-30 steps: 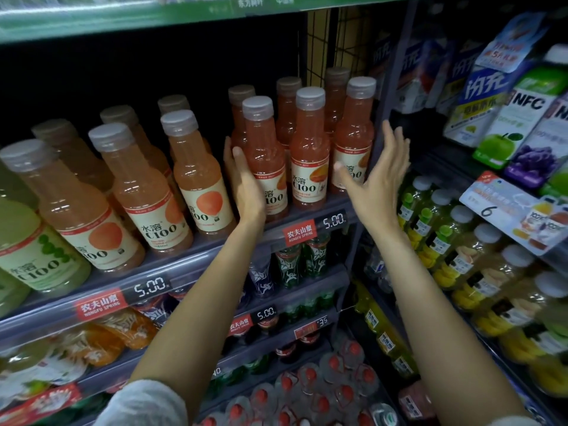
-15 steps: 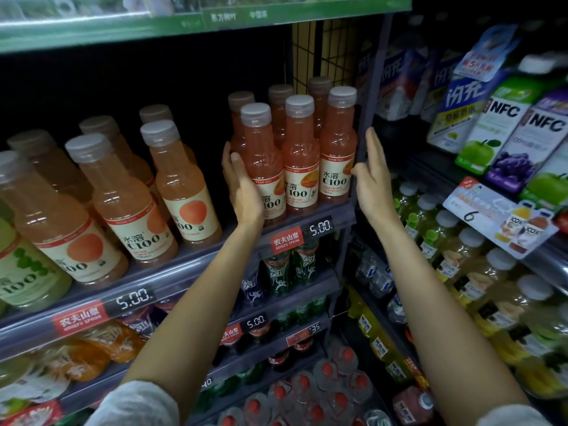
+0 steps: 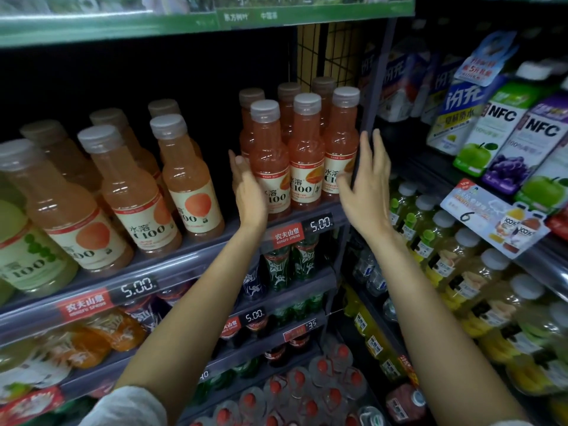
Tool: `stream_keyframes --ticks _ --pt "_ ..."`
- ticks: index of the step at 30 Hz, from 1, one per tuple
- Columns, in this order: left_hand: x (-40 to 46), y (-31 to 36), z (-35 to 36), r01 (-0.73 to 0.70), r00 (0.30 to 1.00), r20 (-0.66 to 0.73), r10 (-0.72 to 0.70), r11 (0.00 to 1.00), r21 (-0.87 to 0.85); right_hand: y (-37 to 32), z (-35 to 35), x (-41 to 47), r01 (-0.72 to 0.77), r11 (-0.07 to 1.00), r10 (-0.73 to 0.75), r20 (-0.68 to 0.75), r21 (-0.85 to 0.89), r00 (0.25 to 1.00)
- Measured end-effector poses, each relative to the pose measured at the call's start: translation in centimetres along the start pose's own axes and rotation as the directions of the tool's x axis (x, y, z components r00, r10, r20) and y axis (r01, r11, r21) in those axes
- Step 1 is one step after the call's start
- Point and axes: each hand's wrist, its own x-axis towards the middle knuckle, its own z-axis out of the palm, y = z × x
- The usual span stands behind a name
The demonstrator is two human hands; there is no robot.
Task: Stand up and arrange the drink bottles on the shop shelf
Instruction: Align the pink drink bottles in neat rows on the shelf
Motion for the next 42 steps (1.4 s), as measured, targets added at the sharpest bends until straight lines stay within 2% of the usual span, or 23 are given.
stream_keyframes --ticks 3,5,8,10,11,14,16,17,20,24,28,31,38,42 --pt "-3.4 1.1 -2.5 -0.034 0.988 0.157 0.014 0.991 0.129 -1.7 -0.5 -2.3 0.188 0.979 -0.191 -0.044 -0.075 0.981" --pt "-5.9 2.1 -5.6 -0.077 0.957 0.289 0.009 0.971 0.226 -3.2 -0.7 -4.0 0.268 0.962 -0.269 -0.012 -0.057 0.963" --pt "-8.7 3.8 -10.9 -0.250 0.901 0.425 0.084 0.902 0.352 -5.5 -0.8 -6.2 0.334 0.942 -0.332 0.074 -0.021 0.940" --pt "-10.0 4.9 -14.0 -0.390 0.883 0.422 0.208 0.824 0.410 -7.0 -0.6 -7.2 0.375 0.927 -0.373 0.110 0.000 0.921" --pt "-10.4 5.5 -16.2 -0.472 0.870 0.386 0.307 0.745 0.471 -8.4 0.0 -7.8 0.396 0.918 -0.396 0.124 0.030 0.910" --pt "-9.8 6.3 -20.4 -0.641 0.724 0.274 0.633 0.470 0.607 -11.3 1.5 -8.5 0.404 0.907 -0.419 0.155 0.119 0.895" --pt "-8.6 5.8 -23.1 -0.670 0.620 0.191 0.761 0.387 0.634 -13.1 2.6 -8.9 0.384 0.904 -0.414 0.167 0.186 0.895" --pt "-7.7 5.6 -24.4 -0.667 0.607 0.147 0.781 0.400 0.629 -14.0 3.4 -9.0 0.371 0.903 -0.408 0.162 0.218 0.898" --pt "-5.4 5.3 -25.9 -0.591 0.699 0.076 0.711 0.515 0.621 -16.0 5.5 -8.9 0.328 0.908 -0.368 0.125 0.259 0.921" --pt "-3.1 5.3 -25.7 -0.529 0.775 0.061 0.630 0.592 0.608 -17.8 8.3 -8.5 0.216 0.955 -0.233 0.064 0.205 0.970" --pt "-1.5 4.0 -25.4 -0.427 0.884 0.023 0.467 0.787 0.445 -18.3 9.7 -8.4 0.119 0.983 -0.126 0.042 0.143 0.991" --pt "-0.6 3.0 -25.8 -0.324 0.936 -0.032 0.350 0.893 0.313 -18.5 10.0 -8.5 0.064 0.986 -0.068 0.023 0.153 0.997" --pt "-0.1 2.3 -25.9 -0.345 0.937 0.005 0.350 0.923 0.171 -17.8 10.0 -7.6 -0.071 0.955 0.058 0.055 0.289 0.997" --pt "0.8 2.5 -25.6 -0.325 0.945 -0.026 0.327 0.944 0.048 -17.8 10.2 -7.1 -0.112 0.936 0.079 0.112 0.332 0.991"
